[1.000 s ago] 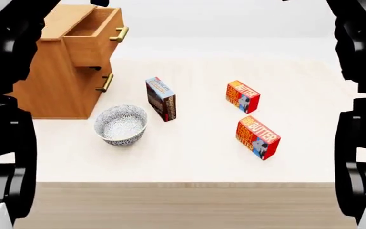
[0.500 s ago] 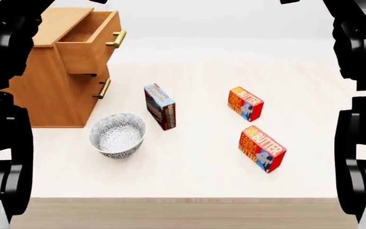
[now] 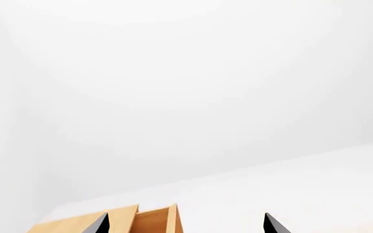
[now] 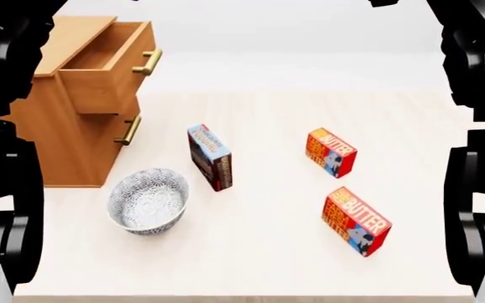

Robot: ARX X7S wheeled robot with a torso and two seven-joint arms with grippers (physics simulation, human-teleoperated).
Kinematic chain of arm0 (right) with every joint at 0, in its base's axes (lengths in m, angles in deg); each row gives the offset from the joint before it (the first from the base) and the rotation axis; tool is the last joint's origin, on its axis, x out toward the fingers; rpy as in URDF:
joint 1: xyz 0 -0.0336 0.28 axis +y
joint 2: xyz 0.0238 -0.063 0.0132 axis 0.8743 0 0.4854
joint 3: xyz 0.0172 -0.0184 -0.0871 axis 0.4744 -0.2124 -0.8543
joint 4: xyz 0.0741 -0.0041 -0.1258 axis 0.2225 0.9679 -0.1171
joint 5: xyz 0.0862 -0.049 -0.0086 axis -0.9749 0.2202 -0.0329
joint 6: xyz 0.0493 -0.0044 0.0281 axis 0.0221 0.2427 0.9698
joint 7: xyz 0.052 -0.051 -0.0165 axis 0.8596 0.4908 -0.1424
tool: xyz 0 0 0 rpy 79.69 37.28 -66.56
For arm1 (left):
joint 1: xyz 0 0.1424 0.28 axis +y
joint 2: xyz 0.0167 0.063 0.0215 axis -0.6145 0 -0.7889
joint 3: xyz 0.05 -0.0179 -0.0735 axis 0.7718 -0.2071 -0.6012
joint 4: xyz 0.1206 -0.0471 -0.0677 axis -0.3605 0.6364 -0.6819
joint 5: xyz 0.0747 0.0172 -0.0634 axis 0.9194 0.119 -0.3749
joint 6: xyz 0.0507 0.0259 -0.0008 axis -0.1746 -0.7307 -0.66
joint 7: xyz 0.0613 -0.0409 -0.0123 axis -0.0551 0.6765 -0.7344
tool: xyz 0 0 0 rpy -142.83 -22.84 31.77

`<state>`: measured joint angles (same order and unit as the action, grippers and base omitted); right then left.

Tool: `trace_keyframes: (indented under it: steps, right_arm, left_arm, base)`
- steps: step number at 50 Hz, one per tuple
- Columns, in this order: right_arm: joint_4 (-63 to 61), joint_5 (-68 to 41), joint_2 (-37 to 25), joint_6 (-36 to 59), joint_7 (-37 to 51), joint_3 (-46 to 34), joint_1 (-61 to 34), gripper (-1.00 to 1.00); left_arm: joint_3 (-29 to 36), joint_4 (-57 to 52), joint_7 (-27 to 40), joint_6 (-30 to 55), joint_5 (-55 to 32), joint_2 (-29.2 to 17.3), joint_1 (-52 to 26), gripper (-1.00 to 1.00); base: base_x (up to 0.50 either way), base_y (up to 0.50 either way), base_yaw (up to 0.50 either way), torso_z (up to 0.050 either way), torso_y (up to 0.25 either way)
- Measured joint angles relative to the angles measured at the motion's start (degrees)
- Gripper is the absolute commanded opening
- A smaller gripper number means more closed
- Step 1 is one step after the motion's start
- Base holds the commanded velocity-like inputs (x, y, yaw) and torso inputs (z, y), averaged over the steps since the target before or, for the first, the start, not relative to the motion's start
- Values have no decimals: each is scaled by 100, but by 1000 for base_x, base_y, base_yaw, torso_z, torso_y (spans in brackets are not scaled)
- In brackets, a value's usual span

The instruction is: Put the butter at the front in the top drawer of the cabinet and close it.

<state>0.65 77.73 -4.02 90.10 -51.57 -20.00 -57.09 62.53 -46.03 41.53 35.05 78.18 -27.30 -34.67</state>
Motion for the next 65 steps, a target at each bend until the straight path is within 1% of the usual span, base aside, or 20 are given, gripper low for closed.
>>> trace_keyframes:
  steps: [62, 65]
  right_arm:
    - [-79, -132, -36, 89, 35, 8, 75, 100]
    - [-79, -144, -32, 86, 43, 19, 85, 100]
  left_arm:
    - [124, -50, -45, -3, -107, -71, 29, 100]
    - [130, -43, -45, -9, -112, -72, 32, 100]
  base:
    - [242, 0, 0, 0, 0]
    - [0, 0, 0, 0, 0]
